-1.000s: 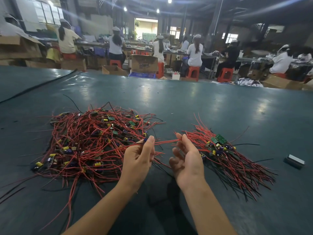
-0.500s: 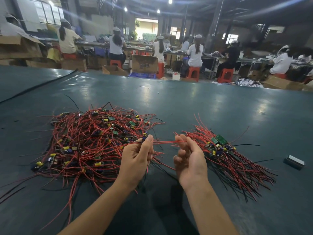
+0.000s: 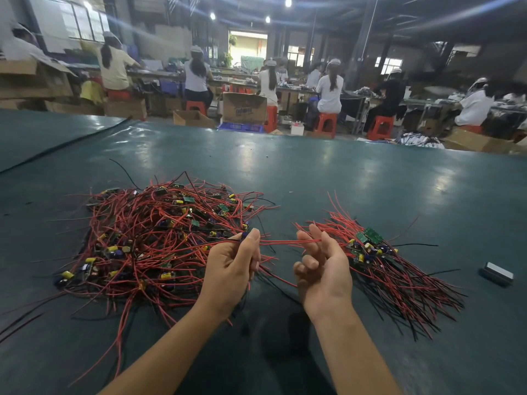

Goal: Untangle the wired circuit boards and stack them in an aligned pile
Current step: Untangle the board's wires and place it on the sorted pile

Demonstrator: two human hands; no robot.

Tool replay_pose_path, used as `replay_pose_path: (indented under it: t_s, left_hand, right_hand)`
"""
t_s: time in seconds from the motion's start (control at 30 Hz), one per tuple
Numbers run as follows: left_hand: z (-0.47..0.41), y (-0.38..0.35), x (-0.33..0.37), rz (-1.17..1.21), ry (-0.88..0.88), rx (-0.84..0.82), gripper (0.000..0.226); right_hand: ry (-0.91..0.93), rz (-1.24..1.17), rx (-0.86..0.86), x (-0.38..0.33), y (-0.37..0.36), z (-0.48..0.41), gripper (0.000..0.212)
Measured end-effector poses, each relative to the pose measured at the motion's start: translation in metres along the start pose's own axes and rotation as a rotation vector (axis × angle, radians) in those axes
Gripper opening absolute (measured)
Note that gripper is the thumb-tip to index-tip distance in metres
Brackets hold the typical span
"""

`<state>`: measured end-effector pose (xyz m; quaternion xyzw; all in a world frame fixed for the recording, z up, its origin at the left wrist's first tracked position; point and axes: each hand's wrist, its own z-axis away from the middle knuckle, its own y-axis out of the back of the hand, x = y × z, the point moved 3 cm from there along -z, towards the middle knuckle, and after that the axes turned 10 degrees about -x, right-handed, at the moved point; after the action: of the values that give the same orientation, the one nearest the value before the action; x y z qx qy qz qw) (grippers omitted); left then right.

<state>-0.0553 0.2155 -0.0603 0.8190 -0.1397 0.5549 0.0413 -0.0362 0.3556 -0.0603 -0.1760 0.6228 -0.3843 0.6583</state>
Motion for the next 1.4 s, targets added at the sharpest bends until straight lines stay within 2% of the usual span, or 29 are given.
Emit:
replay_pose_path:
  t_s: [0.17,0.3,0.37,0.5,0.53,0.63,0.8,0.93,1.1,1.3,1.4]
  left_hand:
    - [0.0,0.001,0.0,0.044,0.03,0.005,0.045]
    - [-0.001,0.0,-0.002,0.057,0.038,-0.005,0.042]
    - [-0.001,-0.001,-0.004,0.046,0.027,-0.026,0.041]
    - [-0.002,-0.001,-0.008,-0.008,0.015,-0.083,0.039]
    - [-0.002,0.0,-0.009,-0.036,0.014,-0.089,0.039]
    - [-0.002,0.0,-0.01,-0.106,0.004,-0.105,0.038]
    - [0.001,-0.004,-0.012,-0.171,0.007,-0.125,0.044]
    - [0.001,-0.004,-0.01,-0.205,-0.004,-0.127,0.045]
    - [0.0,0.0,-0.005,-0.215,-0.031,-0.095,0.047]
    - [0.003,-0.005,-0.004,-0.24,-0.063,-0.147,0.05]
    - [0.001,0.001,0.002,-0.155,-0.068,-0.094,0.052]
  right_hand:
    - [0.011,0.064,-0.023,0.001,-0.001,0.002,0.018]
    - [-0.054,0.247,-0.108,0.013,-0.011,0.008,0.042]
    - [-0.076,0.321,-0.144,0.023,-0.017,0.013,0.047]
    - [-0.045,0.357,-0.172,0.043,-0.027,0.022,0.023]
    - [-0.026,0.349,-0.144,0.045,-0.028,0.023,0.013]
    - [0.0,0.271,-0.094,0.043,-0.025,0.02,0.022]
    - [-0.056,0.172,0.014,0.033,-0.023,0.015,0.019]
    - [-0.023,0.197,0.089,0.021,-0.015,0.007,0.028]
    - [0.027,0.116,0.195,-0.004,0.0,-0.003,0.018]
    - [0.09,0.039,0.201,-0.018,0.011,-0.009,0.012]
    - [0.104,-0.041,0.22,-0.028,0.02,-0.011,0.016]
